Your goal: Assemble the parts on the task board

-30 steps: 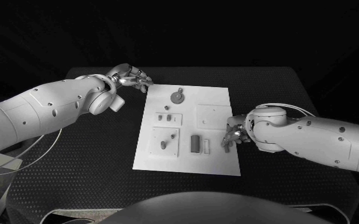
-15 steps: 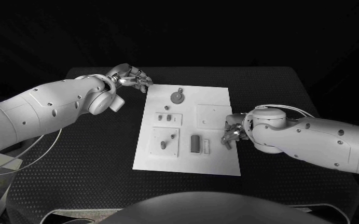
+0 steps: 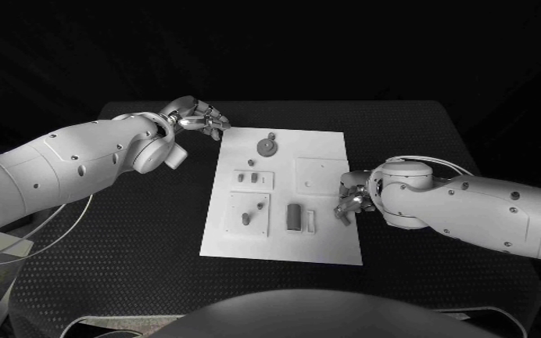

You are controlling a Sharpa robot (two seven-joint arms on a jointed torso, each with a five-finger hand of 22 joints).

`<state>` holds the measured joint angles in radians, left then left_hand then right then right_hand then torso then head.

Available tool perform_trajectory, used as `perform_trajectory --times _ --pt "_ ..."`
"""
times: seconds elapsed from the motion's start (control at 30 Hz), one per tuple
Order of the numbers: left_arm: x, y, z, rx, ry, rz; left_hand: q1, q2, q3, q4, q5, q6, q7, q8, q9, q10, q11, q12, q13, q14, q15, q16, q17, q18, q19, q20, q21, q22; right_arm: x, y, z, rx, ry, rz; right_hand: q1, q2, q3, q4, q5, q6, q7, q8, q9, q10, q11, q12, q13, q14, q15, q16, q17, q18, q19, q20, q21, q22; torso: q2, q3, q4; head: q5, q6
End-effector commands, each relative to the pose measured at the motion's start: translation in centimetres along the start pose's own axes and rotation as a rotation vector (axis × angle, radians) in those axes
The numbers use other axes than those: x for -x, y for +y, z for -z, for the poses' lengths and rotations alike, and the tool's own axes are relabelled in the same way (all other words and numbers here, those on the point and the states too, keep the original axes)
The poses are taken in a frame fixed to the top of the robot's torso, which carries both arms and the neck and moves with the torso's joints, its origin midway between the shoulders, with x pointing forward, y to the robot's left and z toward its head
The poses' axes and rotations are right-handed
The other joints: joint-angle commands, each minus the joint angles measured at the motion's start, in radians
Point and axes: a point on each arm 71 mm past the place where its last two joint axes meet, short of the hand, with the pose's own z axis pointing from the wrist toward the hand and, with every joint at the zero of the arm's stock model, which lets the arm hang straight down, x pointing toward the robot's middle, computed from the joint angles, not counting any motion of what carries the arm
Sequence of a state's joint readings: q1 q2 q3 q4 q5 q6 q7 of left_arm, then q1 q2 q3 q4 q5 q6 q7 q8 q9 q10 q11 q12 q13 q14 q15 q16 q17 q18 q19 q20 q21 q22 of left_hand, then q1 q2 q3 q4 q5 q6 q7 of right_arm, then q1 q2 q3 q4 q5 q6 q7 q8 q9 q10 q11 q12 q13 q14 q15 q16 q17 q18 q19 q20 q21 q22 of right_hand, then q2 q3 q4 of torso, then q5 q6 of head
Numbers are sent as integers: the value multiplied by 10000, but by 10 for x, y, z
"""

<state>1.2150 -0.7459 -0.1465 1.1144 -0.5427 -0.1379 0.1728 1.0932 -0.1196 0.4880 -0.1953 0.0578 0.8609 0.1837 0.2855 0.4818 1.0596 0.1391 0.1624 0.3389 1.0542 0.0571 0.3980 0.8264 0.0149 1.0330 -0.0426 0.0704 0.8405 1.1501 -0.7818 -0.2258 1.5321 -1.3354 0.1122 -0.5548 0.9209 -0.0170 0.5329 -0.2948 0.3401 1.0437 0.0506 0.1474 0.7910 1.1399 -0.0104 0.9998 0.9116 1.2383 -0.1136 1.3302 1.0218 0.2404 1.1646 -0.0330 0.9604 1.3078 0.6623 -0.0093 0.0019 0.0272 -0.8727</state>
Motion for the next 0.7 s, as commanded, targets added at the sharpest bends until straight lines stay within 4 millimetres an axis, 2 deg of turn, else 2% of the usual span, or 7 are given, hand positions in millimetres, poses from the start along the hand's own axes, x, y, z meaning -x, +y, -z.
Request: perform_trajectory --times 0.03,0.4,0.7 --pt "-2 -2 0 -76 151 -1 -75 25 -18 69 56 -78 -21 63 -14 -77 12 65 14 66 14 -55 13 -10 -62 21 12 -12 -10 -6 -3 -209 457 -257 423 371 18 -3 65 -457 556 4 -504 -25 39 42 -12 35 25 -22 13 214 -53 33 38 174 2 0 3 7 1" --pt "-2 -1 0 -65 154 -1 -78 27 -19 74 57 -79 -21 64 -15 -82 12 72 16 69 13 -63 21 -10 -61 21 13 -12 -14 -3 1 175 962 -2385 124 401 -151 24 132 -306 511 94 -532 46 -3 71 -29 101 -11 -8 18 214 27 65 69 150 -1 1 8 12 1" --pt "-2 -1 0 -54 185 4 -75 27 -18 74 58 -78 -22 66 -16 -85 12 77 17 72 13 -69 27 -9 -62 20 13 -12 -3 0 8 334 1482 -4401 -17 388 -164 36 139 -209 477 152 -538 73 -35 73 -44 133 -42 -11 16 214 72 57 67 132 1 -14 5 8 1"
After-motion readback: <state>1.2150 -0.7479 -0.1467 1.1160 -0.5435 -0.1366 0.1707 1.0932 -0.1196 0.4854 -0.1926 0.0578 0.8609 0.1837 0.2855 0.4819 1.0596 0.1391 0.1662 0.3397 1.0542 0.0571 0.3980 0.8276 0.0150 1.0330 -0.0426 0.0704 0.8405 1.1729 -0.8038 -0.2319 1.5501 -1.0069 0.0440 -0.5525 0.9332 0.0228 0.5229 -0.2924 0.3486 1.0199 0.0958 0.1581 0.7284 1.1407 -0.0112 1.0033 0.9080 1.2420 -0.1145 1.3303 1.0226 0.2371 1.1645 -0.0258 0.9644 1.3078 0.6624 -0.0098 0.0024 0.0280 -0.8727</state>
